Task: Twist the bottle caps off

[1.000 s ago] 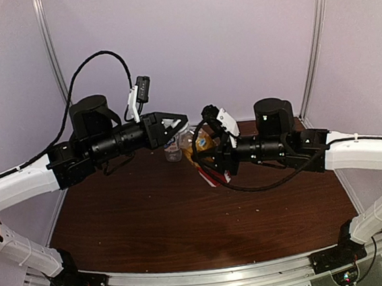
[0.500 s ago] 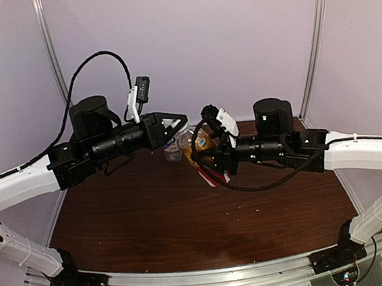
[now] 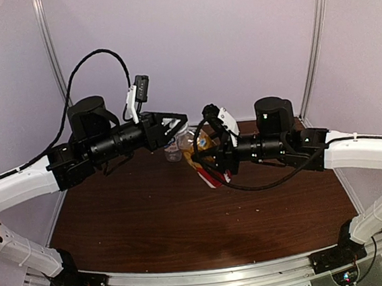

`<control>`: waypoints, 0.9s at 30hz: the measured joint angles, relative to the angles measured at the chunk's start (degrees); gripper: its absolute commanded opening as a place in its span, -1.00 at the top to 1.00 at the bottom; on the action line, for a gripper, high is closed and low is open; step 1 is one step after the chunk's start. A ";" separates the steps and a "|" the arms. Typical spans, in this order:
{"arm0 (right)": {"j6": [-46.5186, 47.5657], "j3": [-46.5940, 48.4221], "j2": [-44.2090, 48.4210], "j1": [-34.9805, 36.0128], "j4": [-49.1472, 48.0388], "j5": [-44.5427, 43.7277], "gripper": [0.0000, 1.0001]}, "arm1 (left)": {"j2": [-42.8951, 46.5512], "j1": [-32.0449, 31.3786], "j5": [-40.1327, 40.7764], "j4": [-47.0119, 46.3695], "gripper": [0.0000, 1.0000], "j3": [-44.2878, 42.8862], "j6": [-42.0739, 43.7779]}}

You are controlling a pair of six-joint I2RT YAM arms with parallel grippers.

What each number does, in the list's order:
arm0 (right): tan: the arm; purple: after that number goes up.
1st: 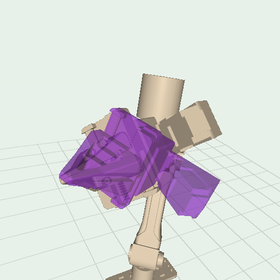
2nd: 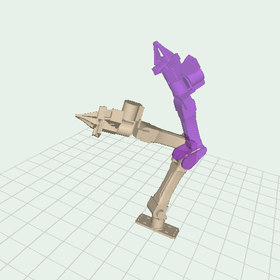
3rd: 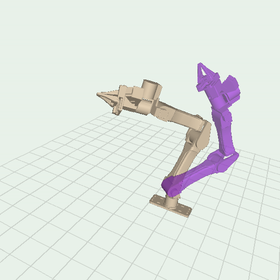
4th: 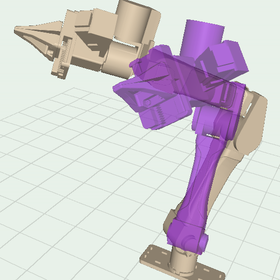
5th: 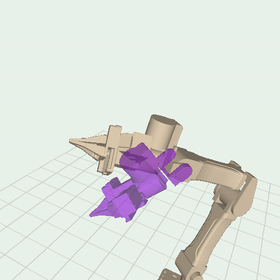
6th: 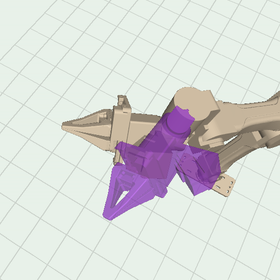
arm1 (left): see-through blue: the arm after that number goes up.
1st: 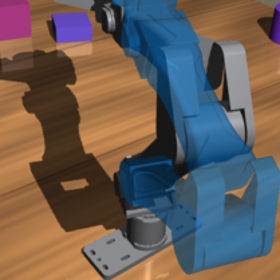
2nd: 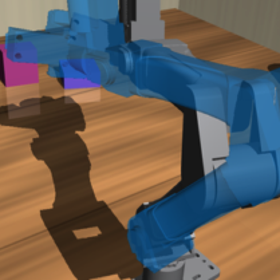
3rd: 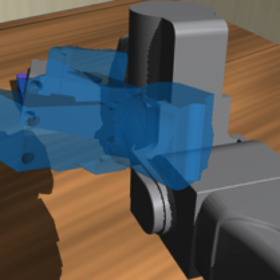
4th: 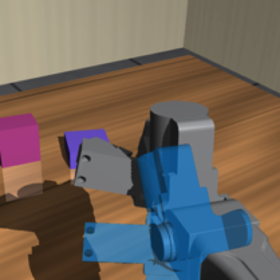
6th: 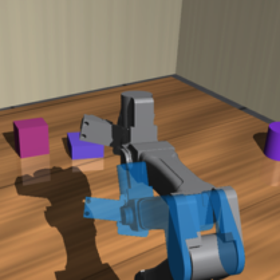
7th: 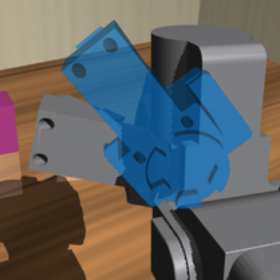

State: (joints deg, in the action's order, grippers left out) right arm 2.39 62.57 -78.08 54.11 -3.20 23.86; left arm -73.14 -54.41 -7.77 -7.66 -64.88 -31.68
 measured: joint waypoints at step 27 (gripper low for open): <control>-1.20 -1.33 1.60 -2.64 0.44 4.26 0.10 | 3.85 0.74 -0.72 1.95 -0.40 0.02 7.34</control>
State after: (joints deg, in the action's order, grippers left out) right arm 1.19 61.23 -76.49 51.46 -2.76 28.12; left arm -69.30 -53.67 -8.49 -5.72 -64.86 -24.34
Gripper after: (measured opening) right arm 0.452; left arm 0.673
